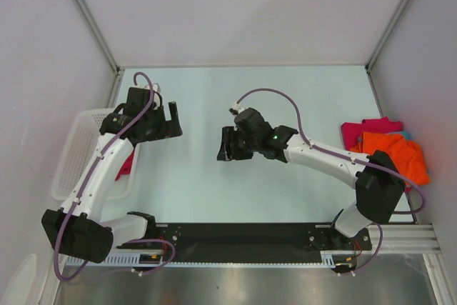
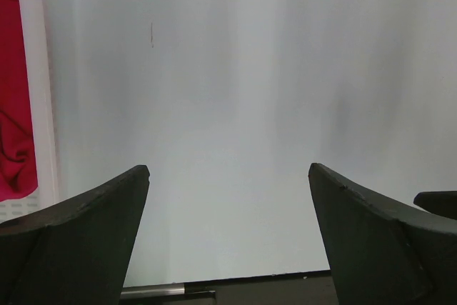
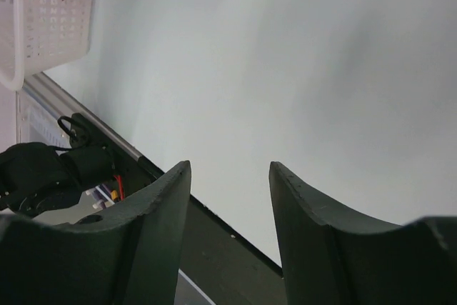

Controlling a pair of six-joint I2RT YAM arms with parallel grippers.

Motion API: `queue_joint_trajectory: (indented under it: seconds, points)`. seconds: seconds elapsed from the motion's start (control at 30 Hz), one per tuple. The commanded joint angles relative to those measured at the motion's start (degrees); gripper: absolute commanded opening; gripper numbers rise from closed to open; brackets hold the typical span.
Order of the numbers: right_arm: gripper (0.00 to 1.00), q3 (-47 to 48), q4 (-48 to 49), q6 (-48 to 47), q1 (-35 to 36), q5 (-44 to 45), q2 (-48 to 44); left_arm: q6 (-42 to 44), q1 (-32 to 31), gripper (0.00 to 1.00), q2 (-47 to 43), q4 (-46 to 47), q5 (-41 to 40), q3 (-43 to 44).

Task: Fold and stack the t-shirts
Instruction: Grab crumpled tshirt from bin with the right arm

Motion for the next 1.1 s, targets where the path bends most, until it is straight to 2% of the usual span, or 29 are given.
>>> queue_joint_trajectory:
  seconds: [0.0, 0.17, 0.37, 0.57, 0.73, 0.8, 0.9, 0.97, 1.07]
  points:
    - [0.54, 0.3, 0.3, 1.2, -1.6, 0.7, -2.1, 0.2, 0.4, 0.99, -0.5, 1.3, 0.0, 1.2]
    - [0.54, -1.4, 2.5, 1.1, -2.2, -2.0, -3.2, 0.7, 0.4, 1.00, -0.3, 0.8, -2.7, 0.7]
    - [0.54, -3.2, 2.5, -0.2, -3.0, -3.0, -5.0, 0.0, 2.0, 1.00, 6.4, -5.7, -13.9, 3.3]
    - [0.54, -5.3, 2.0, -1.9, -4.6, -3.1, -8.4, -2.5, 5.4, 1.00, 8.3, -7.2, -15.1, 4.5]
    - [0.55, -7.6, 2.2, -2.5, -7.2, -4.2, -11.0, -3.8, 10.6, 1.00, 6.6, -4.3, -3.9, 4.0]
    - [0.55, -8.8, 2.5, -2.7, -8.3, -5.0, -12.0, -3.9, 11.9, 1.00, 5.7, -3.1, -1.9, 3.8]
    - [0.55, -9.6, 2.8, -2.7, -9.4, -5.9, -12.6, -2.1, 13.9, 1.00, 5.3, -1.5, 6.9, 4.0]
    - [0.55, -9.8, 2.9, -2.8, -9.8, -6.4, -12.6, -1.5, 15.8, 1.00, 4.5, 0.8, 15.6, 3.3]
    - [0.54, -9.9, 3.2, -2.9, -10.4, -7.0, -12.5, -1.9, 18.3, 1.00, 3.5, 3.4, 21.8, 1.4]
